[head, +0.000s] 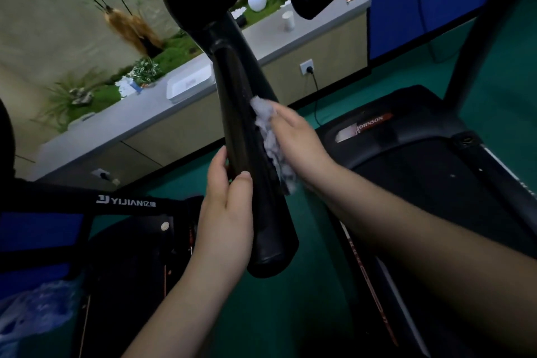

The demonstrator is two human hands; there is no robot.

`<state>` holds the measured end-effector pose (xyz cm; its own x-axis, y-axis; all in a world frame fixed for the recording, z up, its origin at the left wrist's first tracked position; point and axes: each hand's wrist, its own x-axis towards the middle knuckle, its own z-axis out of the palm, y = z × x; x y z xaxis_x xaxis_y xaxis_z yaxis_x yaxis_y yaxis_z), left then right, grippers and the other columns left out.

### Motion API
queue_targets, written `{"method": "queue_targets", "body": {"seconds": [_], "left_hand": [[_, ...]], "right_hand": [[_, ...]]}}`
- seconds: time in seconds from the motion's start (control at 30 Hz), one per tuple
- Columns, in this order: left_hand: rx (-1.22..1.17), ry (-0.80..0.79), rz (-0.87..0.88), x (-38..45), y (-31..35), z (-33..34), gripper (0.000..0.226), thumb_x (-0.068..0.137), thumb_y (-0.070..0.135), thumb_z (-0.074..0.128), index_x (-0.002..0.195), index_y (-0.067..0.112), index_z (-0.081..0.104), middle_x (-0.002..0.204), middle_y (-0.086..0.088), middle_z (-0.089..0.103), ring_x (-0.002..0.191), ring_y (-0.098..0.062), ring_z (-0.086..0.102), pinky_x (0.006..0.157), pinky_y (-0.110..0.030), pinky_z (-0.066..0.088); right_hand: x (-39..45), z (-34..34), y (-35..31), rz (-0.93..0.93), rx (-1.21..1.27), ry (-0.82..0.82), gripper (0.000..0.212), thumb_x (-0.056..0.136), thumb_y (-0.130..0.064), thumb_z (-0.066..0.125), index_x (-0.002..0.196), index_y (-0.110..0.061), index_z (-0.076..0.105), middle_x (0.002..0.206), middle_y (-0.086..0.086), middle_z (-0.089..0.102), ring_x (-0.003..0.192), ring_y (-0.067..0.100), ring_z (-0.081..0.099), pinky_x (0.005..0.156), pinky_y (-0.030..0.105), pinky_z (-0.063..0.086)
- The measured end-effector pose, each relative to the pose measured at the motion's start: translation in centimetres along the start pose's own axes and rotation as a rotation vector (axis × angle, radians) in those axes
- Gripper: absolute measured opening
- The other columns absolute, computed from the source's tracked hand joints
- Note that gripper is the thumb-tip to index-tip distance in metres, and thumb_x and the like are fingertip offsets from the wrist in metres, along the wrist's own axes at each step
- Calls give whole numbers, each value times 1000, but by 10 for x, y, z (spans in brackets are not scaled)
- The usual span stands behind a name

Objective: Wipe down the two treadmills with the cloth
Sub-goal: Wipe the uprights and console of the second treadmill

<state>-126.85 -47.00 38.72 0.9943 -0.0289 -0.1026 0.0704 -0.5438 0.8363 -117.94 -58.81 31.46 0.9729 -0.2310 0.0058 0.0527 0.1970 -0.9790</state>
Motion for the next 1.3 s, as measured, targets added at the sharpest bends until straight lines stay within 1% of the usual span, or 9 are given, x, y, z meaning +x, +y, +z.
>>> {"method": "queue_targets", "body": {"seconds": [0.17,0.37,0.47,0.57,0.67,0.8,0.93,1.17,1.3], "left_hand": [[114,-32,75,5,-1,-2,66,80,43,34,146,39,31,138,13,51,122,-7,50,102,-32,41],[113,-30,58,5,-2,-2,68,79,46,32,146,43,28,132,16,53,111,1,53,86,-23,41],[111,-27,86,5,-2,-1,68,78,45,32,146,41,29,132,14,54,113,-3,52,88,-23,40],[119,-9,106,8,-4,-1,69,78,43,33,147,36,30,136,12,52,118,-4,49,95,-23,38],[119,-11,96,8,-4,-1,70,78,42,33,148,35,30,136,12,52,118,-4,50,97,-24,39],[81,-21,72,7,-4,-1,68,79,44,33,146,43,28,129,18,54,108,7,52,85,-17,41],[79,-10,73,8,-8,-1,64,78,43,34,142,45,32,125,25,51,109,15,46,87,-2,32],[40,-31,50,7,-7,0,65,79,47,34,143,49,25,134,18,48,125,-5,44,107,-32,35],[23,-28,38,7,-7,0,52,95,36,40,144,46,26,131,17,48,124,-5,44,105,-29,34]], "right_hand": [[-71,-3,4,-64,77,76,37,98,-10,45,124,-30,61,122,-2,53,111,-1,55,103,17,41],[23,8,-6,-70,-25,15,37,99,-33,43,135,-33,52,129,0,52,113,6,55,106,29,43],[8,9,3,-12,-2,44,32,98,-29,45,125,-28,62,116,8,64,101,12,65,95,37,52],[-25,7,-4,-183,37,79,35,97,-4,47,124,-22,61,125,5,51,94,-4,59,84,5,44],[4,9,-25,-256,-20,4,40,97,4,39,131,-11,54,133,12,45,91,22,53,66,15,46],[62,15,-20,-173,-5,4,40,99,-6,41,136,-13,53,139,4,50,100,-4,58,95,19,47],[22,15,-15,-165,5,33,37,97,-2,44,129,-13,60,135,2,51,123,5,49,104,13,37],[88,32,-40,-242,-173,-49,38,99,-4,40,133,-9,55,140,6,44,122,8,43,84,-8,29],[105,30,-29,-103,-100,-6,42,101,-14,35,142,-20,45,136,5,51,108,13,55,81,10,45]]}}
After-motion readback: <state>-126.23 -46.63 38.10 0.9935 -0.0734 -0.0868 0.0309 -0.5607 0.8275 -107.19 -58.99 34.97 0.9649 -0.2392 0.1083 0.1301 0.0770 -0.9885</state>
